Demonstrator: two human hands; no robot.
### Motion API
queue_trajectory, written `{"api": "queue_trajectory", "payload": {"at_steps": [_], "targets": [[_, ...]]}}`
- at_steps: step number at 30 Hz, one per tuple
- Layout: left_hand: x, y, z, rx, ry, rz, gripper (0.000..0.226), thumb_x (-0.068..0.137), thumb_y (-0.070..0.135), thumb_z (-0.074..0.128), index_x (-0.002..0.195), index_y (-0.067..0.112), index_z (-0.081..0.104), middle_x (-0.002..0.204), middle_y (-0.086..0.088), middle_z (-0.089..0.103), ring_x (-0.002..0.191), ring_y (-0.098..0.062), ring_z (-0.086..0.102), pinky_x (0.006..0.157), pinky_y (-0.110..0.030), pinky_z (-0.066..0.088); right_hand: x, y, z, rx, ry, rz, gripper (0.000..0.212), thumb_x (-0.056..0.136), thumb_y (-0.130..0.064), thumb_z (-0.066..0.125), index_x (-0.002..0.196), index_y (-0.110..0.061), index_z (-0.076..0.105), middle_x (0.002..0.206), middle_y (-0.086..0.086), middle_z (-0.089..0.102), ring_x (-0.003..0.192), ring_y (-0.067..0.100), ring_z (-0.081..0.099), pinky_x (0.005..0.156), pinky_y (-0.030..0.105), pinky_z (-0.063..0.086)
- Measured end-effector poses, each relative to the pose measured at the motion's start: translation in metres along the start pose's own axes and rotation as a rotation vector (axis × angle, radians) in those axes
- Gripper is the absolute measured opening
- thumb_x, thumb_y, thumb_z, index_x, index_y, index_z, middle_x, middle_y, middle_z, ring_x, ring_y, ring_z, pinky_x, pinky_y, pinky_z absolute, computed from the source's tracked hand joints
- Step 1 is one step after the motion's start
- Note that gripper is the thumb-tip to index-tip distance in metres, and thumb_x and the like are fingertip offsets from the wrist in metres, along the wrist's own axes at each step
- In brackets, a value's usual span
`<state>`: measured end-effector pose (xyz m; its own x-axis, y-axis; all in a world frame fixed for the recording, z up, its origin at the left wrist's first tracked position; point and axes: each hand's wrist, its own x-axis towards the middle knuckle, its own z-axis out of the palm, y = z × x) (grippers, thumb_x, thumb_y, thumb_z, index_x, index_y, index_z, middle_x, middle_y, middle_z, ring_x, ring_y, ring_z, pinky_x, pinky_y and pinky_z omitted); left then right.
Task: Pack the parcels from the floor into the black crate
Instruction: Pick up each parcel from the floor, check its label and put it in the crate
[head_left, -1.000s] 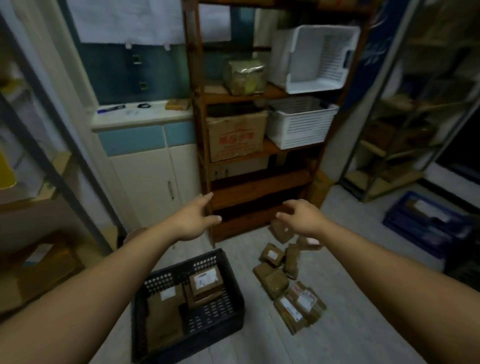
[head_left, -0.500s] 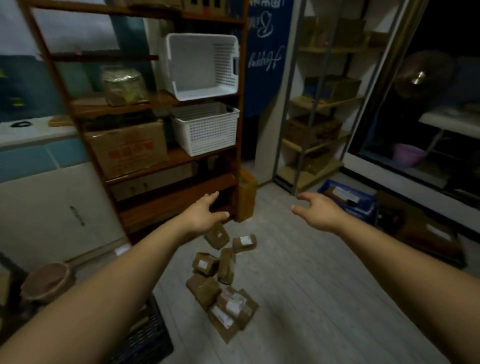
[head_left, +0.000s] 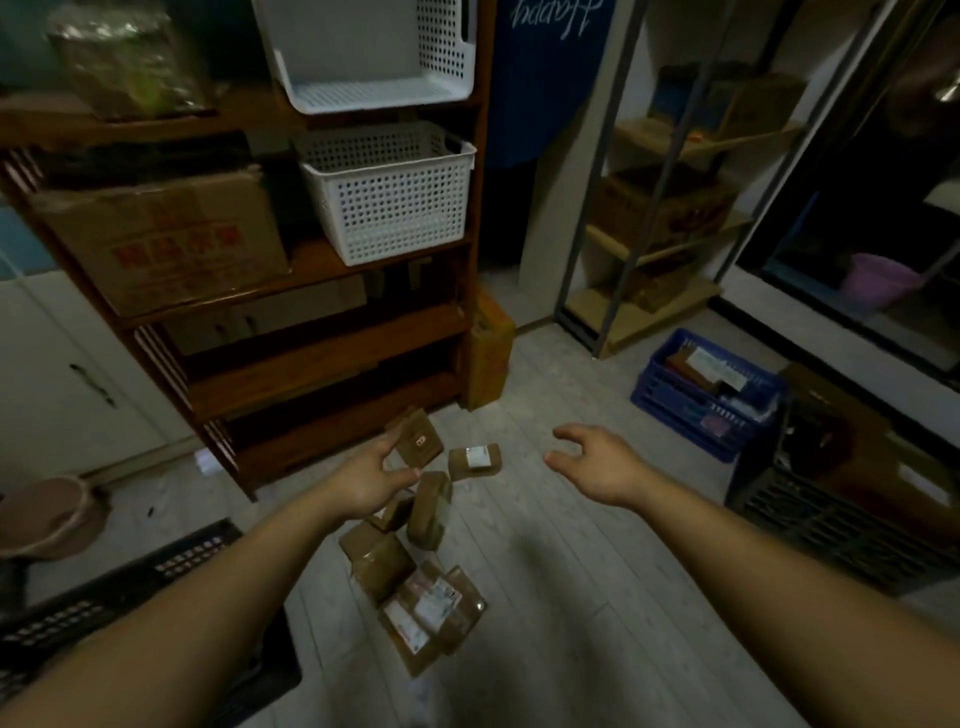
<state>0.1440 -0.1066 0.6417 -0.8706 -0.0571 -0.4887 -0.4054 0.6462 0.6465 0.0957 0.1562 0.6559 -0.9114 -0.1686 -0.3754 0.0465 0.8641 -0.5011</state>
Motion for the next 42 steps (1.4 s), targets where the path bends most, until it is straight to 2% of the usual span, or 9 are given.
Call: {"api": "queue_trajectory", "payload": {"at_steps": [5, 11, 16, 20, 24, 28, 32, 39, 42], "targets": [[0.039, -0.007, 0.021, -0.119, 0.008, -0.151, 0.068, 0.093, 0.032, 0.054, 0.149, 0.019, 0.018, 0.142, -0.002, 0.041, 0.126, -0.02, 0.042, 0.086, -0.019, 0.037, 0.063, 0.023, -0.007, -0.064, -0.116, -0.034, 0.058, 0.093, -0.041, 0.054, 0.143, -0.015, 0.041, 0.149, 0.005, 0.039, 0.135, 0.021, 0.039, 0.107, 0.027, 0.031], [0.071, -0.049, 0.077, -0.224, 0.119, -0.357, 0.066, 0.094, 0.028, 0.053, 0.149, 0.013, 0.018, 0.152, -0.005, 0.029, 0.137, -0.021, 0.032, 0.102, -0.019, 0.027, 0.151, 0.043, 0.049, -0.104, -0.356, -0.172, 0.057, 0.092, -0.04, 0.057, 0.141, -0.016, 0.043, 0.146, 0.006, 0.043, 0.129, 0.022, 0.044, 0.098, 0.024, 0.034], [0.109, -0.102, 0.157, -0.343, 0.215, -0.532, 0.064, 0.093, 0.028, 0.055, 0.148, 0.019, 0.023, 0.152, -0.007, 0.031, 0.137, -0.025, 0.033, 0.105, -0.027, 0.029, 0.21, 0.084, 0.14, -0.141, -0.552, -0.241, 0.059, 0.092, -0.041, 0.055, 0.143, -0.018, 0.038, 0.148, 0.006, 0.04, 0.131, 0.023, 0.042, 0.101, 0.029, 0.037], [0.161, -0.167, 0.231, -0.381, 0.229, -0.614, 0.065, 0.093, 0.029, 0.056, 0.148, 0.019, 0.023, 0.152, -0.007, 0.031, 0.134, -0.027, 0.038, 0.101, -0.028, 0.034, 0.25, 0.124, 0.237, -0.148, -0.622, -0.295, 0.054, 0.094, -0.037, 0.054, 0.142, -0.019, 0.038, 0.139, 0.009, 0.047, 0.118, 0.024, 0.052, 0.088, 0.029, 0.042], [0.218, -0.24, 0.304, -0.436, 0.265, -0.587, 0.058, 0.093, 0.016, 0.056, 0.144, 0.01, 0.029, 0.146, -0.01, 0.04, 0.132, -0.024, 0.039, 0.073, -0.008, 0.026, 0.29, 0.169, 0.351, -0.162, -0.667, -0.302, 0.063, 0.093, -0.039, 0.054, 0.147, -0.019, 0.028, 0.144, 0.01, 0.042, 0.123, 0.025, 0.049, 0.09, 0.03, 0.041], [0.272, -0.325, 0.368, -0.51, 0.306, -0.584, 0.072, 0.087, 0.022, 0.065, 0.146, 0.016, 0.024, 0.141, -0.005, 0.045, 0.124, -0.026, 0.048, 0.088, -0.021, 0.038, 0.326, 0.211, 0.453, -0.147, -0.694, -0.293, 0.07, 0.094, -0.035, 0.056, 0.15, -0.016, 0.019, 0.143, 0.012, 0.044, 0.123, 0.026, 0.05, 0.082, 0.025, 0.039], [0.314, -0.386, 0.414, -0.631, 0.335, -0.591, 0.045, 0.088, 0.026, 0.063, 0.129, 0.016, 0.046, 0.108, 0.004, 0.061, 0.086, -0.009, 0.061, 0.063, -0.015, 0.045, 0.351, 0.246, 0.528, -0.086, -0.713, -0.272, 0.05, 0.095, -0.031, 0.054, 0.139, -0.012, 0.038, 0.133, 0.007, 0.055, 0.113, 0.023, 0.058, 0.082, 0.026, 0.046], [0.327, -0.403, 0.445, -0.926, 0.314, -0.506, 0.047, 0.093, 0.008, 0.053, 0.134, 0.024, 0.037, 0.12, -0.009, 0.062, 0.098, -0.021, 0.065, 0.07, -0.031, 0.056, 0.353, 0.265, 0.565, 0.03, -0.693, -0.237, 0.033, 0.095, -0.02, 0.054, 0.127, -0.015, 0.051, 0.126, 0.007, 0.06, 0.104, 0.017, 0.06, 0.079, 0.022, 0.048], [0.31, -0.381, 0.431, -0.969, 0.341, -0.461, 0.047, 0.092, 0.006, 0.053, 0.131, 0.027, 0.037, 0.113, -0.007, 0.064, 0.094, -0.018, 0.066, 0.063, -0.026, 0.058, 0.332, 0.254, 0.542, 0.086, -0.604, -0.211, 0.036, 0.095, -0.021, 0.053, 0.131, -0.018, 0.048, 0.125, 0.005, 0.061, 0.107, 0.02, 0.061, 0.087, 0.032, 0.052]]}}
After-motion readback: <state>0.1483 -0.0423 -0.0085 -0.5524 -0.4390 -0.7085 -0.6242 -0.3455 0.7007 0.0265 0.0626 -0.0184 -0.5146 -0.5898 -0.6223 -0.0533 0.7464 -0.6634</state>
